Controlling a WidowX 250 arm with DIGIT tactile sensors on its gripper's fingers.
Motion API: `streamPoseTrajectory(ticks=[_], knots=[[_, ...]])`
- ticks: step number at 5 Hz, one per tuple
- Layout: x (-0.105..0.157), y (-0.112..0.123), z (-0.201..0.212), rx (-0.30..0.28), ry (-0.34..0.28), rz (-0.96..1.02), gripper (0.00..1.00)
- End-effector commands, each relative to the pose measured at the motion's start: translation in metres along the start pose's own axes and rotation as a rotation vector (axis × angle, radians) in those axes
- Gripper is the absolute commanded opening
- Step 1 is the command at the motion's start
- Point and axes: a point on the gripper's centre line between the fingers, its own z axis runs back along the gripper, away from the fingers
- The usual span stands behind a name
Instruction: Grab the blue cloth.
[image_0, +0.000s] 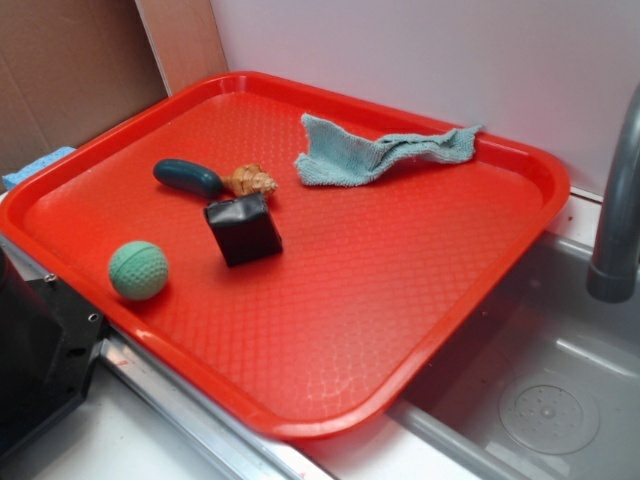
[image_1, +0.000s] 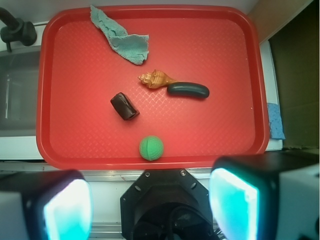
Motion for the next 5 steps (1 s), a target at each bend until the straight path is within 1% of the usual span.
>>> streamPoseTrajectory(ticks=[1,4,5], knots=[[0.0,0.0,0.0,0.0,0.0,0.0,1.0],[0.004,0.001,-0.007,0.038,-0.032,0.084,1.0],[0.019,-0.004,-0.021,0.039,-0.085,0.078,1.0]])
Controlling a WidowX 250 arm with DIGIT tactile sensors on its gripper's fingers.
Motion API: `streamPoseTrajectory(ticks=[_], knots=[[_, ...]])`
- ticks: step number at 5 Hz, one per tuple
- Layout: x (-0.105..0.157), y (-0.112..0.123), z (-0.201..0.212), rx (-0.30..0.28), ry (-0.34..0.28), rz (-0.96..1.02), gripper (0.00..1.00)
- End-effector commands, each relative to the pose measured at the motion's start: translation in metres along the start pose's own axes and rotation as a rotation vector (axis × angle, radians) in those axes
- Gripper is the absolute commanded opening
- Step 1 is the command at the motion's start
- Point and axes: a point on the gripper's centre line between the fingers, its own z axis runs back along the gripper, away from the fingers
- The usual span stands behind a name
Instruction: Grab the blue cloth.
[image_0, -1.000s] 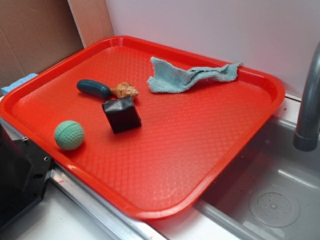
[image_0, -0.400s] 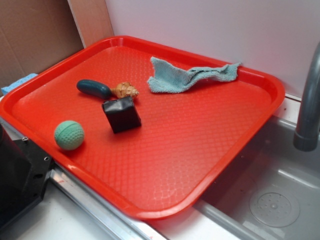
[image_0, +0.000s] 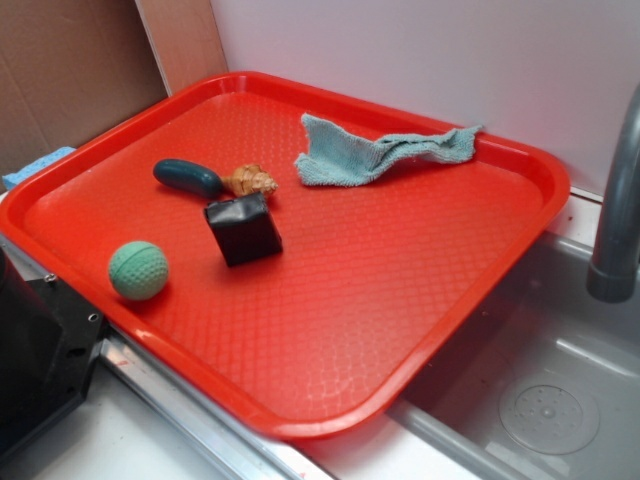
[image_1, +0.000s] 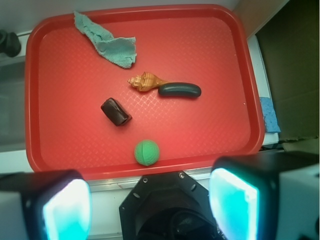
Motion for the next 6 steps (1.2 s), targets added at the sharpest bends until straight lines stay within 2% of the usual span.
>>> streamPoseTrajectory(ticks=[1,2,4,5,6], knots=[[0.038,-0.014,-0.033,-0.016,-0.09,0.021,1.0],[0.062,-0.019,-0.053,-0.041,-0.121,-0.033,1.0],[0.125,-0.021,-0.113,-0.017,-0.168,-0.084,1.0],[0.145,-0.027,-0.136,-0.07,-0.159,-0.154,1.0],[0.165,-0.037,-0.169,-0.168,-0.115,-0.257,1.0]])
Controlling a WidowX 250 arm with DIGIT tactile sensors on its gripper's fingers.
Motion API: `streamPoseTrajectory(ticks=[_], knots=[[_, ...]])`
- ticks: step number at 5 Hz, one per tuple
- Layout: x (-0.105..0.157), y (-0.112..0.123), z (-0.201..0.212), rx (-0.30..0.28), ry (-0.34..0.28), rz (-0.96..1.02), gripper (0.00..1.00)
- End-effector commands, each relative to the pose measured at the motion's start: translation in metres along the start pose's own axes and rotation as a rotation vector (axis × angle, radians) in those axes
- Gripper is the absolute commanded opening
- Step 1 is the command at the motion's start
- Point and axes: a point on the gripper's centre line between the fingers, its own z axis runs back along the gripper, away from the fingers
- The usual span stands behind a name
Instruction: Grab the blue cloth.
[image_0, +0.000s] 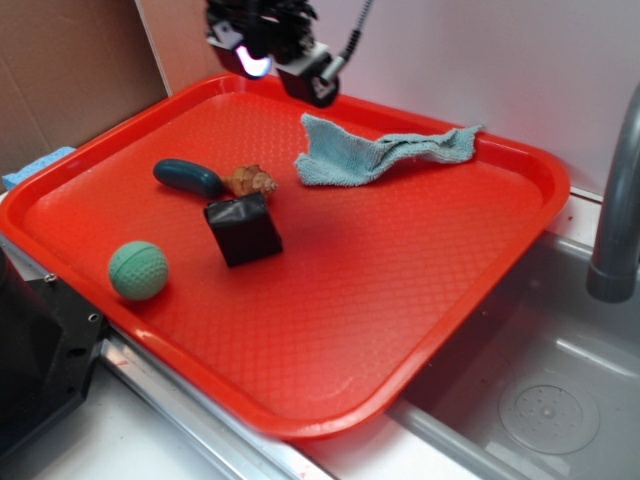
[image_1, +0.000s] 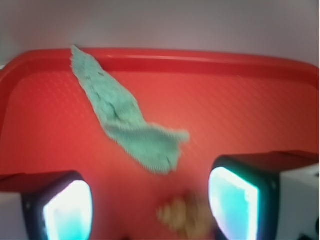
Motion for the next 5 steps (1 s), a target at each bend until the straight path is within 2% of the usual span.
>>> streamPoseTrajectory(ticks=[1,2,3,4,5], knots=[[0.036,-0.006,-0.05,-0.121,0.024,-0.127,1.0],[0.037,-0.016,-0.07,-0.242,0.065,-0.206,1.0],[0.031,-0.028,-0.076,-0.212,0.078,-0.282,0.0],[0.025,-0.035,-0.077,-0.208,0.084,-0.303,0.0],[0.022,-0.032,-0.072,-0.152,0.088,-0.236,0.0]])
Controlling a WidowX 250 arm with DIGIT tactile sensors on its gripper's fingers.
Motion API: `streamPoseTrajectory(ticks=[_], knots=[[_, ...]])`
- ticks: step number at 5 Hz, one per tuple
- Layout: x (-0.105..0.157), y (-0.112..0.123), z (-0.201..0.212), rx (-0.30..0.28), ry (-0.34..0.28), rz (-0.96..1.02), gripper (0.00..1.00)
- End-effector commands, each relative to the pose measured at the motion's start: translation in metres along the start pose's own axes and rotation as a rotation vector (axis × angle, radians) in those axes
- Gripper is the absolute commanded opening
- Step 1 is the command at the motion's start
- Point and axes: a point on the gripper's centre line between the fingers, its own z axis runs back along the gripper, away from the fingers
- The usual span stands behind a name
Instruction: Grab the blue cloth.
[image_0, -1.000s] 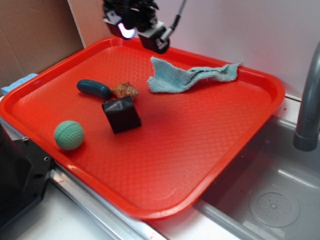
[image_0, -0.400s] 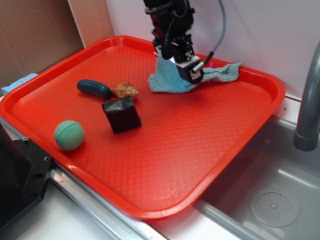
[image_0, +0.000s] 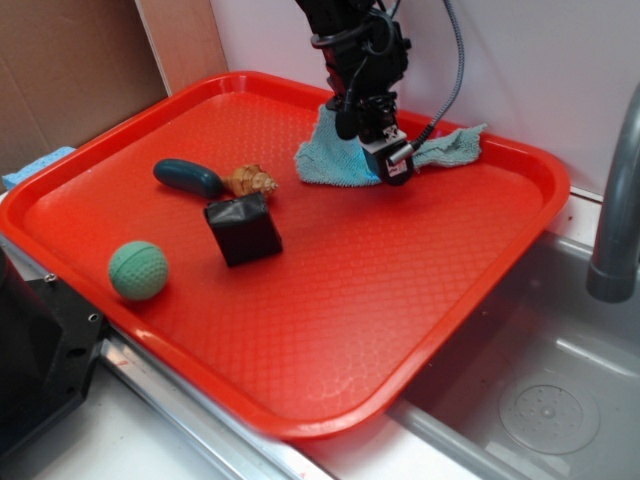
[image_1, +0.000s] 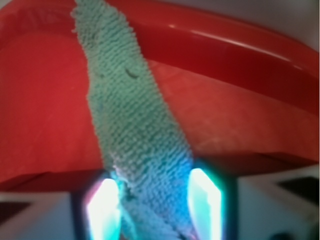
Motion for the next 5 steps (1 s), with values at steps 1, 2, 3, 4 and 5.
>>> streamPoseTrajectory(ticks=[1,2,3,4,5], knots=[[-0.007,-0.015,0.05,0.154,-0.017,0.172,0.0],[-0.02,-0.03,0.092,0.198,-0.018,0.32,0.0],[-0.039,-0.051,0.141,0.223,-0.043,0.483,0.0],[-0.063,-0.062,0.178,0.195,-0.053,0.588,0.0],[-0.078,-0.063,0.194,0.188,-0.057,0.63,0.0]])
